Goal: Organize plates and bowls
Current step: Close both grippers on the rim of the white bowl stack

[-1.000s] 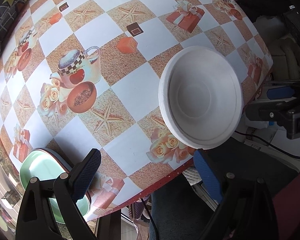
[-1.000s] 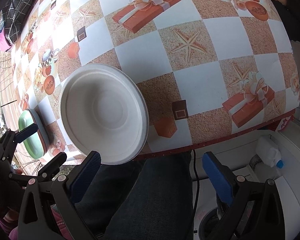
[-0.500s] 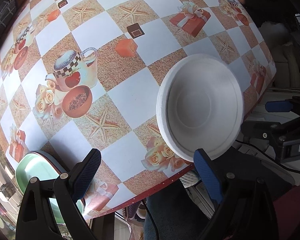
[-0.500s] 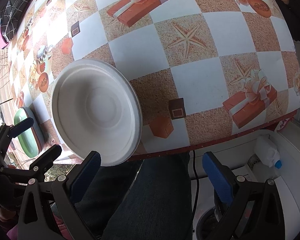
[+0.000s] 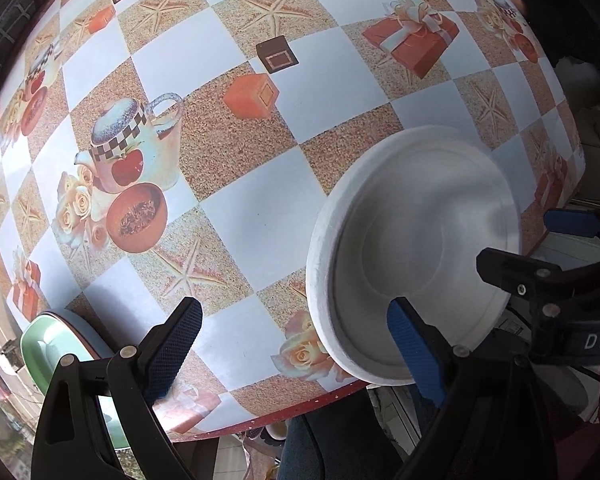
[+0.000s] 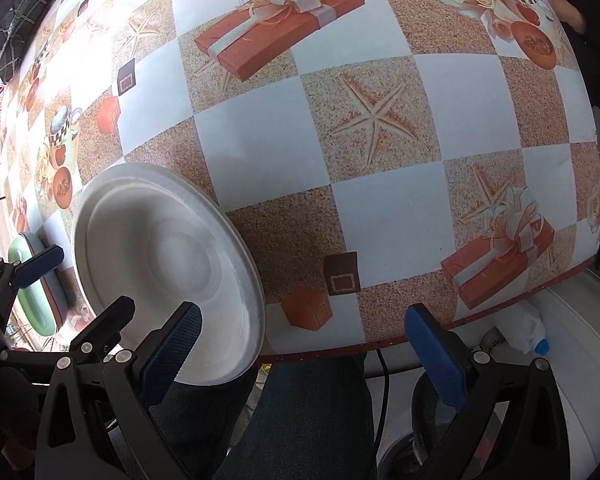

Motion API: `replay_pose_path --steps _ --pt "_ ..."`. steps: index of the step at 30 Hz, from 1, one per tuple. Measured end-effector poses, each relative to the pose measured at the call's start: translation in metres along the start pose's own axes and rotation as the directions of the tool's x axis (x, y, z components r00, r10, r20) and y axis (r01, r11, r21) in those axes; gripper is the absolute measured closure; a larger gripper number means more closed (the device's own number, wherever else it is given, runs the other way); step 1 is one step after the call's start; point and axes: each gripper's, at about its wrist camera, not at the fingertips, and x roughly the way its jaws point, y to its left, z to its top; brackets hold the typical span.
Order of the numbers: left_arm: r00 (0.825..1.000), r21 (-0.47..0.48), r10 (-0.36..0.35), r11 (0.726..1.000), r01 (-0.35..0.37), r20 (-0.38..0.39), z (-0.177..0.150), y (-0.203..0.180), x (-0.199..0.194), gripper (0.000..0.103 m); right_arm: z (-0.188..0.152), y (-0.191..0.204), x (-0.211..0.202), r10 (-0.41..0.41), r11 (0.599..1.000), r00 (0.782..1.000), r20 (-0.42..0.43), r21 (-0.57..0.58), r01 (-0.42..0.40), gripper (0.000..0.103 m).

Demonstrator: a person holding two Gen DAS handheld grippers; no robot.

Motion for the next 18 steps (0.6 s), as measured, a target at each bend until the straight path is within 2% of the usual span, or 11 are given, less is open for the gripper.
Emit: replay_pose_path --steps 6,12,16,18 --pt "1.0 -0.054 0.017 0.998 -0.017 -0.001 0.007 0.003 0.014 0.008 0.008 0.011 0.012 -0.041 0.997 0.999 0.006 -0.07 0.042 0.001" --pt "0.999 -0.092 0.04 0.995 -0.039 0.016 0.008 -0.001 0.026 0.008 0.024 0.029 0.012 -0.097 0.981 0.992 0.074 -0.164 0.108 0.001" --pt "0.999 -0.129 0.021 0.992 -0.016 0.039 0.006 0.001 0.034 0.007 0.039 0.045 0.022 -0.119 0.972 0.988 0.094 -0.194 0.135 0.001" --pt "0.998 -0.138 0.042 0.99 -0.035 0.049 0.005 0.0 0.036 0.001 0.041 0.046 0.026 -0.098 0.974 0.99 0.1 -0.194 0.116 0.001"
